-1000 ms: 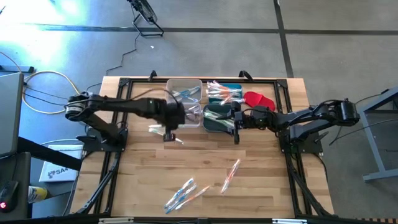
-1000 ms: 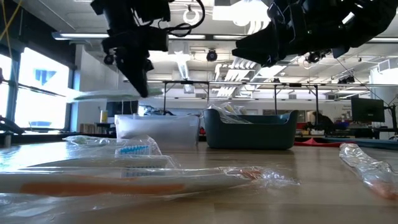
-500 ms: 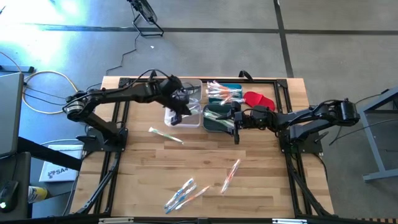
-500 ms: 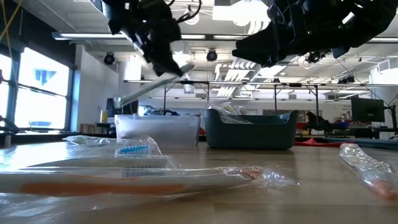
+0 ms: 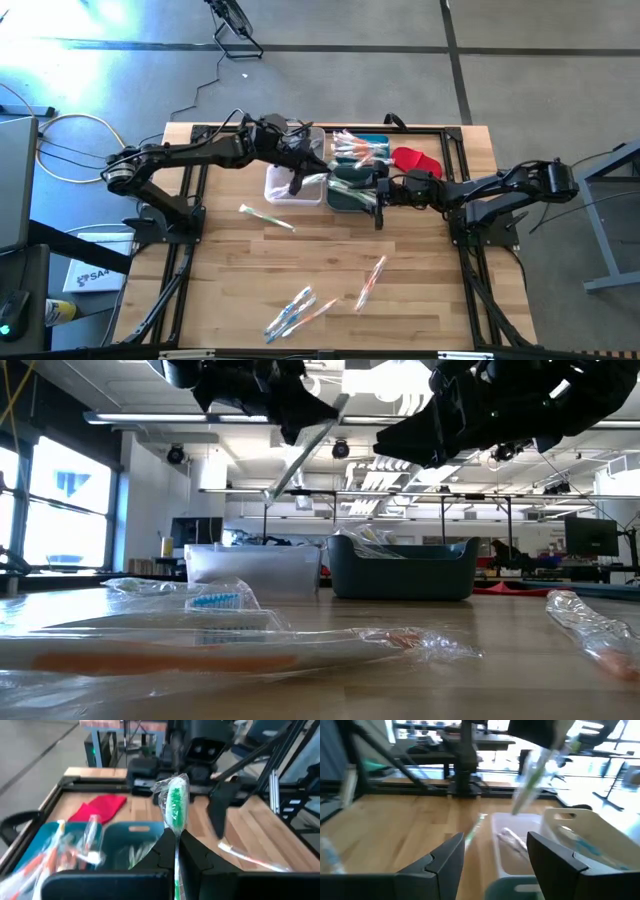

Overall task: Pick & Place Toothbrushes
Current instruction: Put the green toothbrush into the green bin

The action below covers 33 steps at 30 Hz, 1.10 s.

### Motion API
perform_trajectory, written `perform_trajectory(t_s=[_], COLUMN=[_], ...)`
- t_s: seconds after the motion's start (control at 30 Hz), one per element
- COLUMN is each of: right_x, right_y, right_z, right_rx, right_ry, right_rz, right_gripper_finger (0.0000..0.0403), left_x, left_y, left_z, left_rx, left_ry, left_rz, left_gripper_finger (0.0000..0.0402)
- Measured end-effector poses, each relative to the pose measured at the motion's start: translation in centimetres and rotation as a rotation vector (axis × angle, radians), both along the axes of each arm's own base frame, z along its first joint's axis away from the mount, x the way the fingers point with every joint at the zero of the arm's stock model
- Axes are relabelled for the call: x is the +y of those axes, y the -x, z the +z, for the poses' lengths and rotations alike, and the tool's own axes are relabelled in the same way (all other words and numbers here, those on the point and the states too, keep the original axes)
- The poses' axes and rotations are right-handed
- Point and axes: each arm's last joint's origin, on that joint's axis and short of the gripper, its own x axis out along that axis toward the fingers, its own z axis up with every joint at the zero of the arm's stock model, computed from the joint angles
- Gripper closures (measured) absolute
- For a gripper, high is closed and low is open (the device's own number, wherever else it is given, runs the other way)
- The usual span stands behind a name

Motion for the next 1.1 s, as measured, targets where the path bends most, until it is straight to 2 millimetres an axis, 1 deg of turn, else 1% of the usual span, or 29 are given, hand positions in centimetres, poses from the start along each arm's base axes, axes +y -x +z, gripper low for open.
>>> perform_trajectory(t_s=[0.13,0.33,0.6,0.87,1.1], right_x=[-0.2,-0.1,-0.1,-0.1,-0.1], right_y=[0.0,-0.1,-0.1,-0.1,-0.2], right_z=[0.1,0.8,1.0,1.0,1.1], right_rx=[-0.012,-0.083,-0.107,-0.115,-0.120], right_ry=[0.010,0.011,0.004,0.005,0.006], right_rz=[-0.074,-0.024,-0.019,-0.019,-0.019], right_gripper_finger=[0.0195,0.0195,0.0195,0.0195,0.0195], left_x=[-0.7,-1.9,-3.4,-3.4,-4.2], left_y=[-0.3,-1.3,-3.2,-4.0,-4.9], left_z=[0.4,1.1,0.7,0.4,0.0], left_rx=[-0.040,-0.155,-0.268,-0.339,-0.393], left_ry=[-0.011,-0.052,-0.078,-0.088,-0.094], left_rz=[-0.021,-0.056,-0.108,-0.112,-0.139], left_gripper_finger=[0.0401,0.0401,0.0401,0.0401,0.0401])
